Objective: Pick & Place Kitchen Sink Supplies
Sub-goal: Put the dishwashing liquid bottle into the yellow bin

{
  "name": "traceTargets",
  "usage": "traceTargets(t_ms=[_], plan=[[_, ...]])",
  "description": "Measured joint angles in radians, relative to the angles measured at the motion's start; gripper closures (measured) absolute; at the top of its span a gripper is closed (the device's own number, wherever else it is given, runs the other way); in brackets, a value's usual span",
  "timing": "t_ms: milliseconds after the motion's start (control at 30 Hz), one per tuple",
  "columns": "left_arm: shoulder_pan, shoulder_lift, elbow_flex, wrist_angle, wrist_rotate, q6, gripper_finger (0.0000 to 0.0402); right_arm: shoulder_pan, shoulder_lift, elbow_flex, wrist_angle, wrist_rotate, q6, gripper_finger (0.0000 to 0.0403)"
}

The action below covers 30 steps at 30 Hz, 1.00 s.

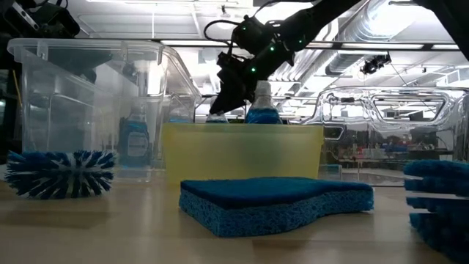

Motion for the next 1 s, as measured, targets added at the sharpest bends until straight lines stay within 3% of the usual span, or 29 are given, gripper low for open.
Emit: traceTargets(t_ms=[367, 1000], plan=[[0.0, 0.0, 0.0, 0.0, 0.0, 0.0, 0.0399, -0.001, 0.006, 0.0, 0.007, 0.004, -0.005, 0.0255], [0.0, 0.0, 0.0, 0.0, 0.0, 0.0, 0.0399, -0.006, 0.006, 0.133, -0.126, 0.018, 0.013, 0.0262]])
